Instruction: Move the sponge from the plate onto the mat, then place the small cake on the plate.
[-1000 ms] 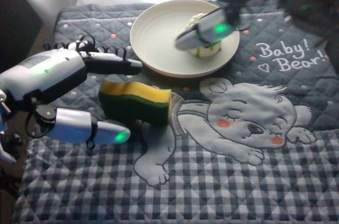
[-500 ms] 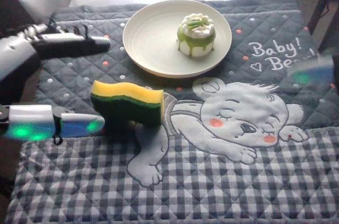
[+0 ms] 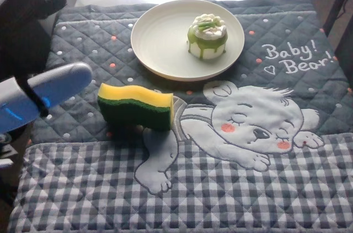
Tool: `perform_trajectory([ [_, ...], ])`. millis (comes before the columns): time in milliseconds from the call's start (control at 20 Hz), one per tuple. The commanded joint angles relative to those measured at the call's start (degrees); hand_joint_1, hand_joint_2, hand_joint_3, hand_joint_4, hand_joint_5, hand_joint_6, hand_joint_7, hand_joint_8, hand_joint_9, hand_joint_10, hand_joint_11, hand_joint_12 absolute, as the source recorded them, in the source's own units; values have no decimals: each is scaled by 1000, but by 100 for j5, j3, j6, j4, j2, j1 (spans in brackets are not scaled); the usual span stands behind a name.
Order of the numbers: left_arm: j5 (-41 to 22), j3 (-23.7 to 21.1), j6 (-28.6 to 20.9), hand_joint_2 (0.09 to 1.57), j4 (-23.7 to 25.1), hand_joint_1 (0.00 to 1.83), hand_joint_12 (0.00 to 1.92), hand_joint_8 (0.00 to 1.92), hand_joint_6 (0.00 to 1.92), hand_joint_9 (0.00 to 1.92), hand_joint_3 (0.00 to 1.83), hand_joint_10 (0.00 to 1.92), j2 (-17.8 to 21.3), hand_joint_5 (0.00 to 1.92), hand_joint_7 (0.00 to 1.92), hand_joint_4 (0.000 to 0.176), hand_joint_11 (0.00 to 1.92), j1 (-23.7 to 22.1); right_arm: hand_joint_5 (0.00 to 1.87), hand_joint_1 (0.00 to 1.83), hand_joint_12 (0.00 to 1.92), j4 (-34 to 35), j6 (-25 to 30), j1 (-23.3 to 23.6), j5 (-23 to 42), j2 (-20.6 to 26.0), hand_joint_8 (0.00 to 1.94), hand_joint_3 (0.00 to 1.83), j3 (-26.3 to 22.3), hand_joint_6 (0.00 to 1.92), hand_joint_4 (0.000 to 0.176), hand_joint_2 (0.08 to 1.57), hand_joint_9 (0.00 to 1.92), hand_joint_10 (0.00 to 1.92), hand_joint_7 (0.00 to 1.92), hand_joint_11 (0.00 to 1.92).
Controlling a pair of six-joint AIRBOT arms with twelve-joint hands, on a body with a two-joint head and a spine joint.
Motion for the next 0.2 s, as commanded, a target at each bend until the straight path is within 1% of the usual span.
perform_trajectory([
  [0,-772,49,-142,1220,58,209,719,1,0,330,2,1,-3,0,179,0,55,-57,9,772,0,94,91,33,874,64,3,12,27,1,170,1155,6,0,73,0],
  [50,-773,69,-225,1266,64,153,615,0,0,317,0,0,-2,0,158,0,61,-65,65,759,0,94,108,33,874,86,0,3,27,21,175,1156,0,0,26,0],
  [100,-774,106,-310,1332,104,30,573,0,0,267,18,3,9,0,148,24,16,-121,32,643,0,84,121,36,875,98,0,0,21,5,176,1139,0,0,4,0],
  [150,-774,158,-256,1332,254,30,573,0,0,267,18,3,34,0,148,24,16,-323,32,643,0,-42,105,47,879,98,0,0,3,5,176,1139,0,0,4,0],
])
